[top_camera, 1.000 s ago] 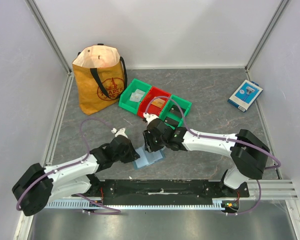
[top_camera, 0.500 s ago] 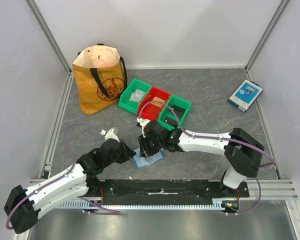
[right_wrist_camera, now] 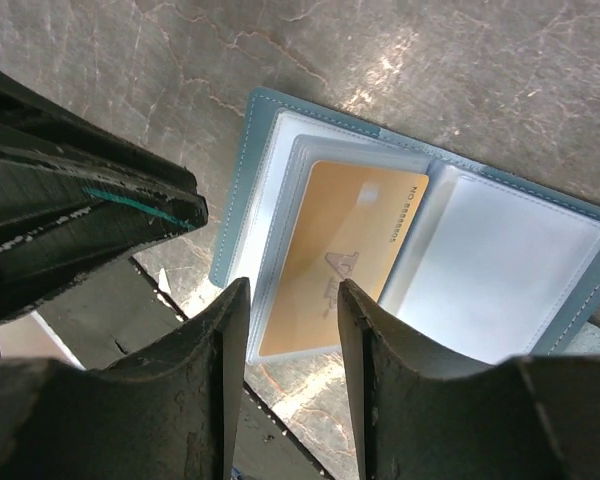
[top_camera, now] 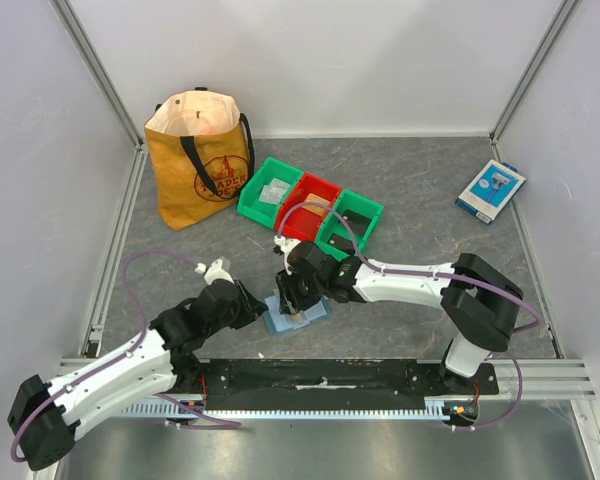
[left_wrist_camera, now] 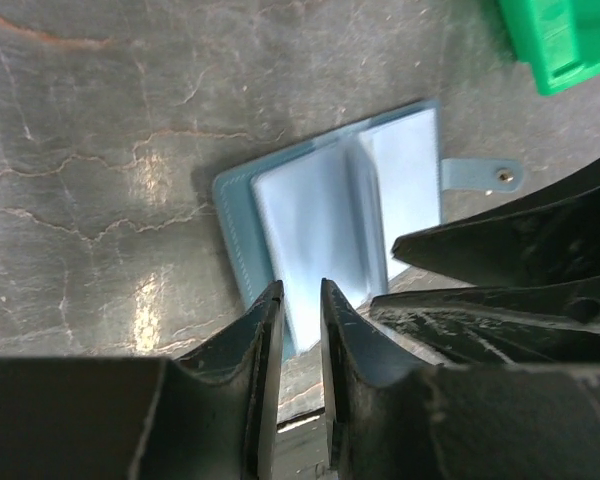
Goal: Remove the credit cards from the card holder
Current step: Remove the credit card from the card holder.
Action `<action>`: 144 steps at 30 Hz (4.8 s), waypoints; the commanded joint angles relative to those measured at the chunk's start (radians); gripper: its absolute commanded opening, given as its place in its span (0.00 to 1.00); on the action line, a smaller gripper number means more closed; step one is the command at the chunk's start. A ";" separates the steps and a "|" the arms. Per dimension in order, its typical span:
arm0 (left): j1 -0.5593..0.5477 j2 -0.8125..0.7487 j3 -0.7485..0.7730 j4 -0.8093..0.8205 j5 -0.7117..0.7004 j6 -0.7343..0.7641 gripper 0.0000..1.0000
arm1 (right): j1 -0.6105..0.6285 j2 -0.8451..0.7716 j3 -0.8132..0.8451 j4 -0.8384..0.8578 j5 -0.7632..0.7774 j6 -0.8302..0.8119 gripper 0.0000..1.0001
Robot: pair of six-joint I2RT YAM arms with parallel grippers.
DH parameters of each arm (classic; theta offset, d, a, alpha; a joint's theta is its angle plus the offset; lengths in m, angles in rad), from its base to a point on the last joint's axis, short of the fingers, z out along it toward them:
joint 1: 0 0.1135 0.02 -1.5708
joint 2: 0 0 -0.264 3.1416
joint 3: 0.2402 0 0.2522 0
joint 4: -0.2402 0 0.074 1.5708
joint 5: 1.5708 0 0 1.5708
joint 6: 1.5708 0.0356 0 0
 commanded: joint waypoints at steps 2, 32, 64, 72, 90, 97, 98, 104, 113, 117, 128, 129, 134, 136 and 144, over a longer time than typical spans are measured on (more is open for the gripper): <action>-0.007 0.044 0.054 0.027 0.029 0.018 0.27 | -0.013 -0.049 -0.024 0.059 -0.010 -0.012 0.57; -0.004 0.329 0.002 0.226 0.089 0.049 0.04 | -0.205 0.028 -0.282 0.488 -0.284 0.129 0.37; -0.002 0.368 -0.041 0.200 0.069 0.011 0.02 | -0.239 0.100 -0.415 0.798 -0.422 0.246 0.15; -0.001 0.374 -0.041 0.197 0.068 0.014 0.02 | -0.269 0.077 -0.428 0.770 -0.427 0.226 0.00; 0.002 0.316 0.013 0.218 0.118 0.090 0.14 | -0.304 0.074 -0.388 0.619 -0.430 0.151 0.00; 0.002 0.355 0.073 0.323 0.187 0.144 0.24 | -0.304 0.088 -0.388 0.637 -0.436 0.165 0.00; 0.002 0.378 0.080 0.326 0.187 0.150 0.23 | -0.304 0.088 -0.386 0.638 -0.438 0.165 0.00; 0.002 0.486 0.083 0.335 0.207 0.150 0.09 | -0.304 0.083 -0.394 0.634 -0.435 0.166 0.01; 0.002 0.483 0.033 0.272 0.161 0.097 0.02 | -0.306 0.085 -0.412 0.658 -0.427 0.186 0.12; 0.002 0.464 0.021 0.257 0.151 0.092 0.02 | -0.304 0.088 -0.419 0.677 -0.427 0.200 0.13; 0.002 0.471 0.019 0.255 0.146 0.091 0.02 | -0.311 0.095 -0.452 0.766 -0.448 0.252 0.17; 0.001 0.472 0.019 0.254 0.148 0.092 0.02 | -0.312 0.094 -0.455 0.769 -0.450 0.257 0.18; 0.002 0.475 0.019 0.254 0.146 0.091 0.02 | -0.324 0.095 -0.469 0.800 -0.461 0.272 0.20; 0.004 0.474 0.020 0.254 0.148 0.091 0.02 | -0.324 0.100 -0.466 0.800 -0.464 0.272 0.20; 0.002 0.477 0.024 0.255 0.148 0.095 0.02 | -0.323 0.125 -0.442 0.793 -0.479 0.263 0.20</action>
